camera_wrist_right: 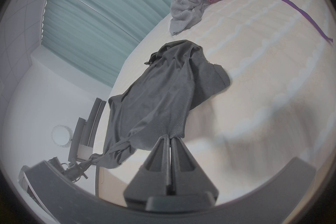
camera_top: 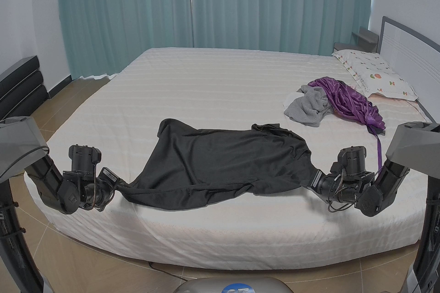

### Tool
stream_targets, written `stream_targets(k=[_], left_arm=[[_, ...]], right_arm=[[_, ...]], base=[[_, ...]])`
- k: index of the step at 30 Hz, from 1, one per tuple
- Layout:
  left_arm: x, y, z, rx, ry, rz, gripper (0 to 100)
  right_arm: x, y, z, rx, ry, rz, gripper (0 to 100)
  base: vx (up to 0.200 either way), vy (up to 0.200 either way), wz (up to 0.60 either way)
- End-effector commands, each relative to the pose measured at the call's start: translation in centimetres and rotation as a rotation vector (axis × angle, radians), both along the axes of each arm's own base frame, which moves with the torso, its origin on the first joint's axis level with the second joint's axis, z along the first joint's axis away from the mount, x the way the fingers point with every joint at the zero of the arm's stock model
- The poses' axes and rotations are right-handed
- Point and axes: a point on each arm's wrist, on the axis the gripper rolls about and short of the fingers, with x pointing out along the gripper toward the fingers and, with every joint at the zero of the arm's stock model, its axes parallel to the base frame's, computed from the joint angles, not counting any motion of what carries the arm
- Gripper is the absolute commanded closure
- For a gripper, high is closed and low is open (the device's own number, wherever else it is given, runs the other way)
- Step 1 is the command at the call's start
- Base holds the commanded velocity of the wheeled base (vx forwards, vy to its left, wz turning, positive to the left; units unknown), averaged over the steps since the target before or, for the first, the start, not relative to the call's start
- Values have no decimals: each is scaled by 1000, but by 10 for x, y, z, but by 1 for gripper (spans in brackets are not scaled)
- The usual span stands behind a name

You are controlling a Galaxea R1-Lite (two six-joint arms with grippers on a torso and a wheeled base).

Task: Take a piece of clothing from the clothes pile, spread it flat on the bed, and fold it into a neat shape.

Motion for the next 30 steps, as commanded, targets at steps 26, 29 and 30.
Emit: stream_targets(k=[26,29,30], left_arm=[[-12,-4,22,6,-44,-19,100],[-14,-6,23,7,-47,-25,100],[-14,-6,23,7,-47,-25,100]], right_arm=[[-90,-42,43,44,122,57,100],[-94,-43,40,20,143,72,100],[-94,-43,40,20,143,72,100]], base=[[0,0,0],[0,0,0],[0,0,0]])
